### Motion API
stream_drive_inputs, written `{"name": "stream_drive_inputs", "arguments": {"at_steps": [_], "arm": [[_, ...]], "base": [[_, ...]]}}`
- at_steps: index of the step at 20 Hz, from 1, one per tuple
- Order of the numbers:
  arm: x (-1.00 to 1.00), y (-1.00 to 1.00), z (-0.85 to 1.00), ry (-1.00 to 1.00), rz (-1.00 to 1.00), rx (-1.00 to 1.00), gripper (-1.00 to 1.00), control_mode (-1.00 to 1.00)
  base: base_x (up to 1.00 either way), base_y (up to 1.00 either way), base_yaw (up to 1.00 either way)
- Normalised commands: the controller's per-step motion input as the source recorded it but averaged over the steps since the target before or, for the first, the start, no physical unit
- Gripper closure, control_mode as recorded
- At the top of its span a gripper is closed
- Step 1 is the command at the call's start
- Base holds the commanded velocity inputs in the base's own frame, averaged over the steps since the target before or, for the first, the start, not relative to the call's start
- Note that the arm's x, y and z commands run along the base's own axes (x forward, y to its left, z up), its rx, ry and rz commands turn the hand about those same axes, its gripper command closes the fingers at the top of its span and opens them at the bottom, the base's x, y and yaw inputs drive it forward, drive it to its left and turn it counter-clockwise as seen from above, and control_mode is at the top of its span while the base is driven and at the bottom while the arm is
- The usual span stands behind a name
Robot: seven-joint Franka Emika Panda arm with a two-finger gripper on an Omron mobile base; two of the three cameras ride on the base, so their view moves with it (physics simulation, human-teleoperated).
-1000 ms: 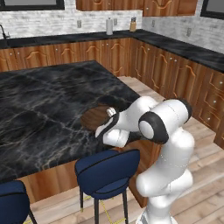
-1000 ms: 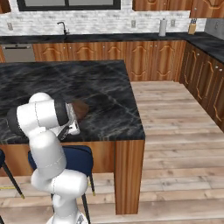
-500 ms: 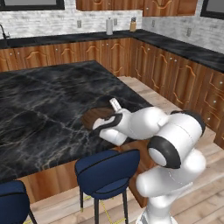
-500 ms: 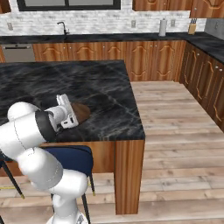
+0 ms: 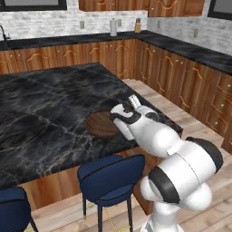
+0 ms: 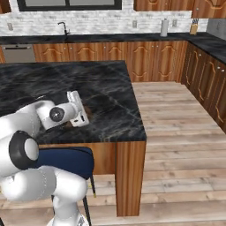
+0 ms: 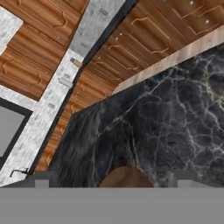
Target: Pick up the bowls from the cabinet and place each bowl in front of a stool on the dining counter.
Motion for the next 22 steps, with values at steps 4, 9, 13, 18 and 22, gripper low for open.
{"name": "stream_drive_inputs", "arguments": {"at_steps": [4,9,13,18,22], "arm": [[-0.32,-0.03,1.0,0.28,0.0,-0.01,-1.0,-1.0],[-0.07,-0.02,1.0,0.25,0.0,-0.03,-1.0,-1.0],[-0.09,-0.12,1.0,0.24,-0.01,-0.15,-1.0,-1.0],[-0.61,0.0,0.68,0.31,0.01,-0.11,-1.0,-1.0],[-0.91,0.02,0.05,0.16,0.19,0.0,-1.0,-1.0]], "base": [[0.0,0.0,0.0],[0.0,0.0,0.0],[0.0,0.0,0.0],[0.0,0.0,0.0],[0.0,0.0,0.0]]}}
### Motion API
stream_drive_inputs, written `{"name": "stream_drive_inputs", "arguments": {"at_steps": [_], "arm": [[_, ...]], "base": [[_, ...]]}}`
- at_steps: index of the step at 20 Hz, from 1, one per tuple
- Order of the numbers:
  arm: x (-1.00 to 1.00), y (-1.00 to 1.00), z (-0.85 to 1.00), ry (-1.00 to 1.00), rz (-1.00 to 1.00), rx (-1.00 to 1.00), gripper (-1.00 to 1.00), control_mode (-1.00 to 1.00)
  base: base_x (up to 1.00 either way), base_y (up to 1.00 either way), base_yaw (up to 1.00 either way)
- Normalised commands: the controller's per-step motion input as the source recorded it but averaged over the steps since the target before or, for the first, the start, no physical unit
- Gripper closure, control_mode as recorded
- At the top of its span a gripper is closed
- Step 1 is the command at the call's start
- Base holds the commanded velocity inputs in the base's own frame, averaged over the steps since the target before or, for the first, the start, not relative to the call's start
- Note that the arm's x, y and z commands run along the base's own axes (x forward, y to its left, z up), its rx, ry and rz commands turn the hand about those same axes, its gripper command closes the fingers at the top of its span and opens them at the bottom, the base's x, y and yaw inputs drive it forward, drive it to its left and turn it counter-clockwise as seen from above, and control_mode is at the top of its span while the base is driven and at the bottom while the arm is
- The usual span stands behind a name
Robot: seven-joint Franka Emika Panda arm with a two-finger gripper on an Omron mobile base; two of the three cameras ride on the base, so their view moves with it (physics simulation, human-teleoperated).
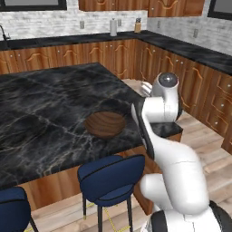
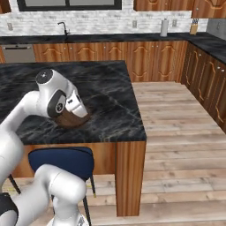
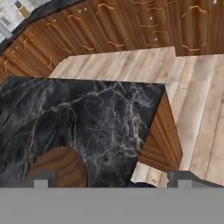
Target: Pick up the bowls from the cabinet and place each bowl in front of a stool on the dining counter.
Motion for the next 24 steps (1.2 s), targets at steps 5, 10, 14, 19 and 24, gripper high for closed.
{"name": "stream_drive_inputs", "arguments": {"at_steps": [5,10,14,19,24], "arm": [[-0.93,0.0,-0.03,0.04,0.25,0.03,-1.0,-1.0],[-0.82,0.0,0.0,-0.03,0.14,0.04,-1.0,-1.0],[-0.8,0.0,0.02,0.06,0.31,-0.01,-1.0,-1.0],[-0.89,0.0,0.02,0.02,0.05,-0.11,-1.0,-1.0],[-0.41,-0.04,0.08,0.08,0.06,-0.12,-1.0,-1.0]], "base": [[0.0,0.0,0.0],[0.0,0.0,0.0],[0.0,0.0,0.0],[0.0,0.0,0.0],[0.0,0.0,0.0]]}}
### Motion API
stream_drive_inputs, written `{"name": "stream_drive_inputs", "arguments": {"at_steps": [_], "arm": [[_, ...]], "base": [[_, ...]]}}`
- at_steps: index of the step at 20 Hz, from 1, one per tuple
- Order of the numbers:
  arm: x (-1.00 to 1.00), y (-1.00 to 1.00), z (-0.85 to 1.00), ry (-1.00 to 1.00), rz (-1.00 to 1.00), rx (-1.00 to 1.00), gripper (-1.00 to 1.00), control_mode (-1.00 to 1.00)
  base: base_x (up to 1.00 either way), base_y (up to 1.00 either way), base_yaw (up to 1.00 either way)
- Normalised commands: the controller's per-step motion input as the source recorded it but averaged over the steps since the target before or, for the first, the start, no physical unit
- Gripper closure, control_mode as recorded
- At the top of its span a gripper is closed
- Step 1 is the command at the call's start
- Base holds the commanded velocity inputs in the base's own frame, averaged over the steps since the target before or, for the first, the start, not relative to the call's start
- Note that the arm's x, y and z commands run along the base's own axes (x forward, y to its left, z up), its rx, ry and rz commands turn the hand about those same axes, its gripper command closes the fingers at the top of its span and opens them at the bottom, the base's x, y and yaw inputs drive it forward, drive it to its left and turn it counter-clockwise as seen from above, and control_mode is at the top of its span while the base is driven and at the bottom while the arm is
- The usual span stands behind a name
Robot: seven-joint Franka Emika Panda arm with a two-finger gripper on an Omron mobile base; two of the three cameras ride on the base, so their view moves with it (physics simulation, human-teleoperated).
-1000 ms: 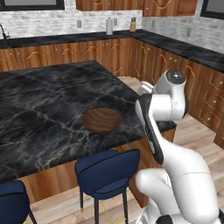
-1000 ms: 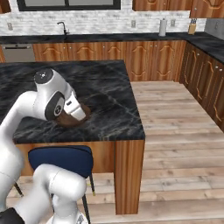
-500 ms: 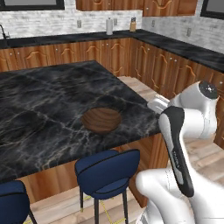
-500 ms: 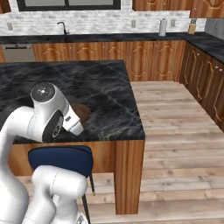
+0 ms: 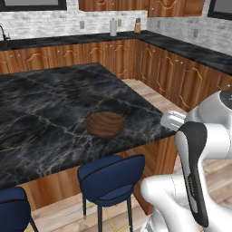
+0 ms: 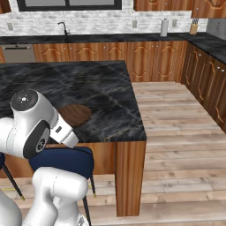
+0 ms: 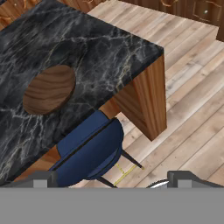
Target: Pick up the bowls from the cabinet and place each bowl in front of a stool on the dining counter.
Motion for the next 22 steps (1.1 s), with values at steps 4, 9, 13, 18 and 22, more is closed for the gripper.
{"name": "stream_drive_inputs", "arguments": {"at_steps": [4,9,13,18,22], "arm": [[-0.42,-0.08,0.0,0.09,0.22,-0.16,-1.0,-1.0],[-0.2,0.0,0.0,0.01,0.32,-0.15,-1.0,-1.0],[-0.09,-0.02,-0.06,0.0,0.11,-0.03,-1.0,-1.0],[-0.06,-0.08,-0.06,-0.01,-0.01,0.0,-1.0,1.0],[0.0,0.0,0.0,0.0,0.0,0.0,-1.0,1.0]], "base": [[0.0,0.0,0.0],[0.0,0.0,0.0],[0.0,0.0,0.0],[-0.08,-0.17,-0.02],[-0.28,-0.99,-0.13]]}}
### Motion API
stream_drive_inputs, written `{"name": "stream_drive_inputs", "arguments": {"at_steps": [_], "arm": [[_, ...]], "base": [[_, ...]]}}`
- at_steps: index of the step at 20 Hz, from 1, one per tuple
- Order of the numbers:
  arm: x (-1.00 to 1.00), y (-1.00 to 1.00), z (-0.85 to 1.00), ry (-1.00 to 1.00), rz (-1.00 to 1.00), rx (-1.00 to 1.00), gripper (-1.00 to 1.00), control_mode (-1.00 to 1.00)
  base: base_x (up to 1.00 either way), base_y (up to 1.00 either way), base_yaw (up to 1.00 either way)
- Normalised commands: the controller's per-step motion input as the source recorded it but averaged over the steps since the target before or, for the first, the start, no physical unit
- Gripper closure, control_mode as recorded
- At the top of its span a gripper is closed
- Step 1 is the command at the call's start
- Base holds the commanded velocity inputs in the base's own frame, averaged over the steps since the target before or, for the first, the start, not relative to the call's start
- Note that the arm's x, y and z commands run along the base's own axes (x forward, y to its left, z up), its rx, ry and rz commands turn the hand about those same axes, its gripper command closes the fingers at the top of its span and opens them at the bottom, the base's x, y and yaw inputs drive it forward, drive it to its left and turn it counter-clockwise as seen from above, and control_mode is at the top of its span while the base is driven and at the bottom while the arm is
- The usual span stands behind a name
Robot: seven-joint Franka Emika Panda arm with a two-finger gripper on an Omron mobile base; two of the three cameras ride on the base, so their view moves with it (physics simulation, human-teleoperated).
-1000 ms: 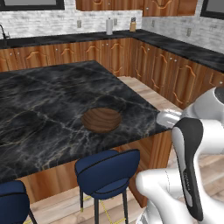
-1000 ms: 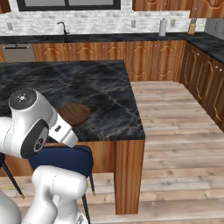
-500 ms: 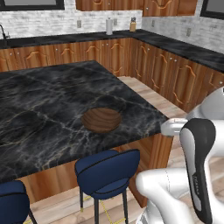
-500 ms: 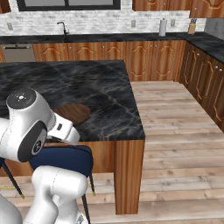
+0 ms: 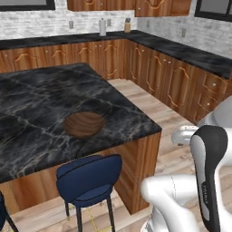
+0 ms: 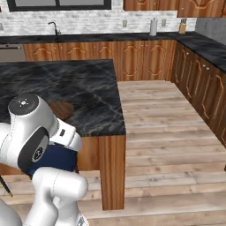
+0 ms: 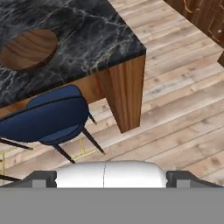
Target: Pick up the bowls from the cabinet and place each bowl in front of a stool on the dining counter.
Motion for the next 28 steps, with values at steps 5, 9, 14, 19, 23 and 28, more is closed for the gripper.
{"name": "stream_drive_inputs", "arguments": {"at_steps": [5,9,14,19,23,28], "arm": [[0.0,0.0,0.0,0.0,0.0,0.0,-1.0,1.0],[0.0,0.0,0.0,0.0,0.0,0.0,-1.0,1.0],[0.0,0.0,0.0,0.0,0.0,0.0,-1.0,1.0],[0.0,0.0,0.0,0.0,0.0,0.0,-1.0,1.0],[0.0,0.0,0.0,0.0,0.0,0.0,-1.0,1.0],[0.0,0.0,0.0,0.0,0.0,0.0,-1.0,1.0]], "base": [[0.15,-1.0,-0.12],[0.57,-1.0,-0.09],[0.97,-0.91,-0.08],[1.0,-0.38,0.0],[1.0,0.0,0.02],[1.0,-0.05,0.22]]}}
